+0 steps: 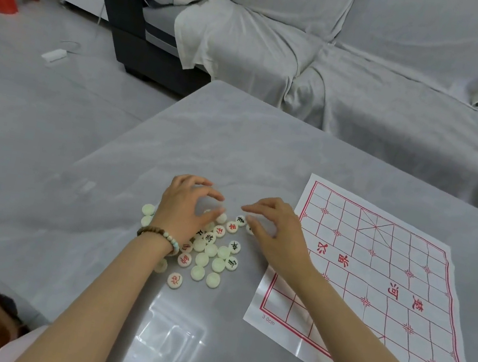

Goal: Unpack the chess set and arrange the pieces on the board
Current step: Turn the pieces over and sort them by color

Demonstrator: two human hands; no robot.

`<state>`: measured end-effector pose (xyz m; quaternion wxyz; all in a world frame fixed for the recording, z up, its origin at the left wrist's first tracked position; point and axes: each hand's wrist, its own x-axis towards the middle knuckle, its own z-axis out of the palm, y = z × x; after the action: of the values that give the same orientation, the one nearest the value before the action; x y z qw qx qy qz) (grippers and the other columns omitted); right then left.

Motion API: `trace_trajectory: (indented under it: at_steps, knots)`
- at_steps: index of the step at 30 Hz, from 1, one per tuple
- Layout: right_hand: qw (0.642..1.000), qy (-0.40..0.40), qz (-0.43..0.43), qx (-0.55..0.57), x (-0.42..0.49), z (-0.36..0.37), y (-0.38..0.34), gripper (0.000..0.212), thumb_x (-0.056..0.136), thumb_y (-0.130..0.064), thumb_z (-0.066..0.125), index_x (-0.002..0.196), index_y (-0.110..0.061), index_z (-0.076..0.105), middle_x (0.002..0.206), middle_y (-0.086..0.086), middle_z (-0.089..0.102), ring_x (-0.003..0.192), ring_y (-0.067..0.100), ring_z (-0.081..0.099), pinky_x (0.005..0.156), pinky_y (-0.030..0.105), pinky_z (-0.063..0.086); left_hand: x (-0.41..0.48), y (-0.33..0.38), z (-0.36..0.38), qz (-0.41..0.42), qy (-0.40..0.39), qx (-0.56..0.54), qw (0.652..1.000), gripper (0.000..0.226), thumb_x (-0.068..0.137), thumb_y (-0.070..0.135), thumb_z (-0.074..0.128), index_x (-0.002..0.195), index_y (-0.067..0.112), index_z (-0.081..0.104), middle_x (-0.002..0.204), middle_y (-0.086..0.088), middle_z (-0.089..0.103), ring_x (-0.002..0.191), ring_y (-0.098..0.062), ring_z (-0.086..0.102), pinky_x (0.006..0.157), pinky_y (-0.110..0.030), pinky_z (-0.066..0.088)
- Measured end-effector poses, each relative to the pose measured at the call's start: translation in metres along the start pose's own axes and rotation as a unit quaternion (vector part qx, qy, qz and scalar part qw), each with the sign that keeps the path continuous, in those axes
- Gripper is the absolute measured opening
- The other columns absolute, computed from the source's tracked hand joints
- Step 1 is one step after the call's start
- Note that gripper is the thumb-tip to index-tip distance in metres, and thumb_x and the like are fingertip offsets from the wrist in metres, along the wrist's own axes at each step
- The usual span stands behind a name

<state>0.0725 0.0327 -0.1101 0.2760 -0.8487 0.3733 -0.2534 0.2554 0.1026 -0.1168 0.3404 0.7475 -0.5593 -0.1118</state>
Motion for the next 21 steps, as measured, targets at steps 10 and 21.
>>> trace_trajectory:
  at_steps: [10, 21]
  knots:
    - [0.980, -0.102, -0.075, -0.151, 0.022, 0.017, -0.011, 0.027, 0.093, -0.037, 0.050, 0.114, -0.031, 0.066, 0.121, -0.007, 0.054, 0.116, 0.013, 0.042, 0.094, 0.021, 0.019, -0.005, -0.019, -0.029, 0.043, -0.048, 0.073, 0.995, 0.012, 0.077, 0.044, 0.067, 0.085, 0.037, 0.073, 0.111, 0.017, 0.057, 0.114, -0.008, 0.035, 0.098, -0.026, 0.023]
    - [0.995, -0.038, 0.081, -0.048, 0.051, 0.033, -0.016, 0.018, 0.083, -0.044, 0.064, 0.086, -0.028, 0.072, 0.090, -0.006, 0.056, 0.094, 0.014, 0.052, 0.089, 0.033, 0.041, -0.009, -0.025, -0.034, 0.030, -0.082, 0.072, 0.994, 0.025, 0.068, 0.057, 0.068, 0.089, 0.042, 0.070, 0.096, 0.022, 0.054, 0.097, 0.002, 0.034, 0.088, -0.020, 0.023]
